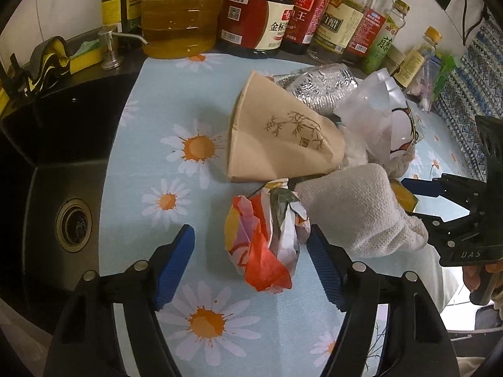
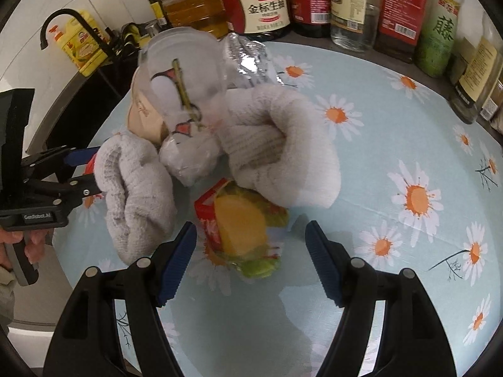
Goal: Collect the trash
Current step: 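Grasp the crumpled orange wrapper with the left tool while the right tool grasps the yellow snack bag, then lift both wrappers and carry them over the trash bin with both tools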
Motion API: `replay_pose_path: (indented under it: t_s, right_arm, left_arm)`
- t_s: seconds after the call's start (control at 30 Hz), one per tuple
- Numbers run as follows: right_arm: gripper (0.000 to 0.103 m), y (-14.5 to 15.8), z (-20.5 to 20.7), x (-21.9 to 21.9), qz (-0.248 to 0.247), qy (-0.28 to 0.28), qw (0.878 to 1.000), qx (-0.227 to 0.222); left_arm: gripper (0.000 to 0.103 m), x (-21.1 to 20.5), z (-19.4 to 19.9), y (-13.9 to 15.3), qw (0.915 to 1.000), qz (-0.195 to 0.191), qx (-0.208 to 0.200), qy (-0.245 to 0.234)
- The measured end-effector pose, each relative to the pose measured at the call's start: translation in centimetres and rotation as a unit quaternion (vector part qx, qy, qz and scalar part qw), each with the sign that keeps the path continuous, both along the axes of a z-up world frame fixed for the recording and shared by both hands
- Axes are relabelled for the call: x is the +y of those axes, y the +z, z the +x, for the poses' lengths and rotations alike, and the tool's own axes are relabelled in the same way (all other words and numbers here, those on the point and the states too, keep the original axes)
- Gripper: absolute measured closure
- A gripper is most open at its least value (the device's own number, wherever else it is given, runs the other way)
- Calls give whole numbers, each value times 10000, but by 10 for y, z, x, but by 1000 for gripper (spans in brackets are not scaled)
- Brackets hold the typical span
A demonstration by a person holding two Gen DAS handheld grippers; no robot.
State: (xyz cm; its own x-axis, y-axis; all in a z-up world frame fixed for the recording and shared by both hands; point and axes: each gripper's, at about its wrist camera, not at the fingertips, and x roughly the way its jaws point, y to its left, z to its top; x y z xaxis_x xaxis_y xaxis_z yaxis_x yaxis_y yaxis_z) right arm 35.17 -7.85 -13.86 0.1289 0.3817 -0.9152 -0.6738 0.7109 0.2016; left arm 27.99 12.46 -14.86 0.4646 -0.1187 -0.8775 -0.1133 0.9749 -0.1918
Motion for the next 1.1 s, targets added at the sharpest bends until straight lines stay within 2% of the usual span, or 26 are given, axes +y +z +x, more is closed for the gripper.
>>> replay_pose_path:
  t_s: [0.23, 0.27, 0.37, 0.5, 1.1]
  right_arm:
    - [32, -2, -2, 6, -98, 137, 9996, -235]
    - [32, -2, -2, 7, -102, 162, 9995, -268]
    - [44, -1, -5, 8, -102, 220, 9989, -395]
    - [45, -1, -9, 7, -83, 308, 9984, -460]
    - [45, 16, -19, -15, 102, -2, 9989, -467]
  left_arm:
    - [55, -3, 2, -2, 10000, 29, -5, -39]
    - [55, -4, 2, -2, 10000, 49, -4, -47]
    - [59, -5, 1, -1, 10000, 64, -27, -52]
    - [59, -6, 1, -2, 10000, 72, -35, -57]
    - [59, -12, -22, 12, 9997, 25, -229, 45]
